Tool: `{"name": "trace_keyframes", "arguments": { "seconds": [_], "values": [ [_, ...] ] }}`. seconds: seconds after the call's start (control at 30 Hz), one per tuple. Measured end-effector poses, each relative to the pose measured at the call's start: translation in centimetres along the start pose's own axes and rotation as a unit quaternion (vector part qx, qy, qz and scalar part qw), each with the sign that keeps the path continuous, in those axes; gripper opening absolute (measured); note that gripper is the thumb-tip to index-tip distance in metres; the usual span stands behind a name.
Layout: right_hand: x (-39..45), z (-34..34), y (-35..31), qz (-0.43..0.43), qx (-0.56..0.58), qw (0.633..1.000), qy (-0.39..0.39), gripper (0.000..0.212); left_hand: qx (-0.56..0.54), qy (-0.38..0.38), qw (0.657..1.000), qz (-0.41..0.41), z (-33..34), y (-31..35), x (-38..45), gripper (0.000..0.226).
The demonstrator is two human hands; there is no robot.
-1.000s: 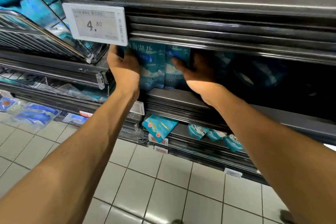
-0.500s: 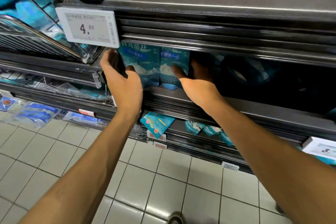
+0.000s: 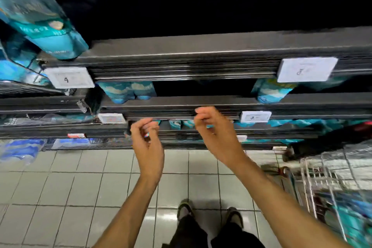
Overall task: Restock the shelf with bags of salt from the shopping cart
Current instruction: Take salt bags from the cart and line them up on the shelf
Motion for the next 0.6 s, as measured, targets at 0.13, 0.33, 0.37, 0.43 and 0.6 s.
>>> {"name": "trace_keyframes", "arguments": {
  "seconds": [0.13, 0.33, 0.37, 0.43, 0.6],
  "values": [
    [-10.0, -5.8, -1.3, 0.046, 0.113, 0.986, 0.112, 0.020, -0.007, -0.142, 0.990, -0.016, 5.8, 4.2, -5.1, 0.024],
    [-23.3, -13.6, -4.6, 0.068, 0.152, 0.930, 0.327, 0.008, -0.038, -0.357, 0.932, -0.048, 15.5, 11.2, -11.7, 0.021],
    [-25.2, -15.0, -5.1, 0.071, 0.157, 0.914, 0.366, 0.012, -0.043, -0.398, 0.916, -0.038, 17.4, 12.5, -12.6, 0.018],
    [-28.8, -17.7, -5.5, 0.083, 0.143, 0.885, 0.435, 0.013, -0.047, -0.480, 0.876, -0.002, 21.2, 15.3, -14.4, 0.013],
    [-37.3, -24.3, -2.6, 0.159, 0.106, 0.780, 0.596, 0.008, -0.035, -0.662, 0.749, 0.014, 31.4, 20.5, -21.6, 0.011]
  ]
}}
Point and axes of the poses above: each hand's wrist, its own x-axis towards the middle knuckle, its own z-axis out of the palm, y = z × x, the point moved 1 cm from there along x, towards the middle knuckle, and after that the axes turned 12 degrees about -y, right-handed, at the moved point
